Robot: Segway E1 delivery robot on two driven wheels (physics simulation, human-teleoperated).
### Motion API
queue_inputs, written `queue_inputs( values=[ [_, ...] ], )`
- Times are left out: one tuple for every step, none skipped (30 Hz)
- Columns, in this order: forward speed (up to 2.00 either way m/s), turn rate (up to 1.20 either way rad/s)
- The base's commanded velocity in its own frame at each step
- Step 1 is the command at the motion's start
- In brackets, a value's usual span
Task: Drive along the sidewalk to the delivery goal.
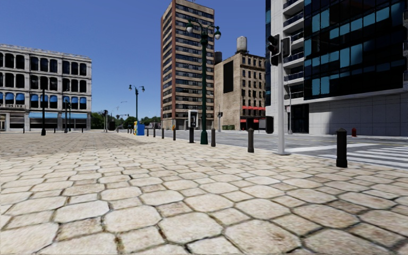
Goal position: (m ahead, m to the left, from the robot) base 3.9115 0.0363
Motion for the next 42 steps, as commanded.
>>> queue_inputs(
  values=[
    [2.00,0.00],
    [2.00,0.00],
    [2.00,0.00],
    [2.00,0.00],
    [2.00,0.00],
    [2.00,0.00],
    [2.00,0.00],
    [2.00,0.00],
    [2.00,0.00],
    [2.00,0.00],
    [2.00,0.00],
    [2.00,0.00],
    [2.00,0.00],
    [2.00,0.00],
    [2.00,0.00],
    [2.00,0.00],
    [2.00,0.00],
    [2.00,0.00],
    [2.00,0.00],
    [2.00,0.00],
    [2.00,0.00],
    [2.00,0.00],
    [2.00,0.00],
    [2.00,0.00],
    [2.00,0.00],
    [2.00,0.00],
    [2.00,0.00],
    [2.00,0.00],
    [2.00,0.00],
    [2.00,0.00],
    [2.00,0.00],
    [2.00,0.00],
    [2.00,0.00],
    [2.00,0.00],
    [2.00,0.00],
    [2.00,0.00],
    [2.00,0.00],
    [2.00,0.01],
    [2.00,0.01],
    [2.00,0.01],
    [2.00,0.01],
    [2.00,0.00]
  ],
)
